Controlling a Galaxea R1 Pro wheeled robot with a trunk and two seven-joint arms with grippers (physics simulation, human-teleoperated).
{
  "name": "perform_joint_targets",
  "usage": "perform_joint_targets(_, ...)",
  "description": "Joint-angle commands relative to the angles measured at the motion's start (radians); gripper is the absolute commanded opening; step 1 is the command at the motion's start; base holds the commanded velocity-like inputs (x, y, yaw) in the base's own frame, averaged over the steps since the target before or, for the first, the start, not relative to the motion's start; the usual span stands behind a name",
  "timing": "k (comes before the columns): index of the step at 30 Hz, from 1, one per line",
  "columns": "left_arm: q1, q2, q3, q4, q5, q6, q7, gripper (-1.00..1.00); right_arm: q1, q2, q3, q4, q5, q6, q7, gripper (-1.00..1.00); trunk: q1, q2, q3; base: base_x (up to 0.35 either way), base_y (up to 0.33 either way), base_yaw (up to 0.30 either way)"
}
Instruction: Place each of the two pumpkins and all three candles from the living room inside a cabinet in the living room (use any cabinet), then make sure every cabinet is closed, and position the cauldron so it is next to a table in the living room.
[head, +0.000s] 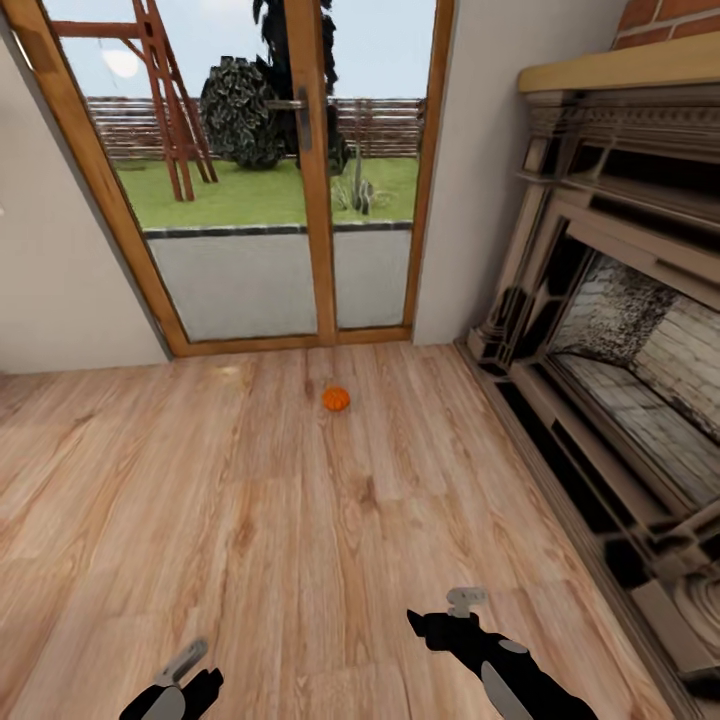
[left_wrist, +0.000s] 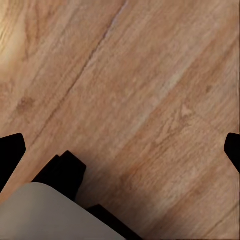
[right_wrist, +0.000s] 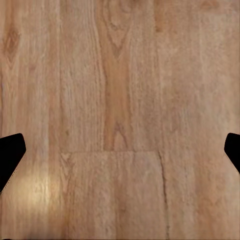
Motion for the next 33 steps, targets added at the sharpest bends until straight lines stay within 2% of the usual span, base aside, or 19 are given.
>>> perform_joint_targets(1,0.000,0.001,-0.006,-0.002,0.005,0.001,0.008,1.00,-0.001,-0.001,0.003,-0.001,-0.007,0.003,-0.001,1.00,0.001,0.000,-0.001,0.336,0.007,0.003)
perform_joint_targets(18,0.000,-0.001,-0.006,-0.001,0.005,0.001,0.008,1.00,-0.001,0.000,0.003,-0.001,-0.007,0.003,-0.001,1.00,0.001,0.000,-0.001,0.338,0.005,0.000)
perform_joint_targets(28,0.000,-0.001,-0.006,-0.001,0.005,0.001,0.008,1.00,-0.001,-0.001,0.003,-0.001,-0.009,0.003,-0.001,1.00,0.001,0.000,-0.001,0.320,0.111,0.000)
perform_joint_targets(33,0.000,-0.001,-0.006,-0.001,0.005,0.001,0.008,1.00,-0.001,-0.001,0.003,-0.001,-0.009,0.003,-0.001,1.00,0.001,0.000,-0.001,0.138,0.132,0.000)
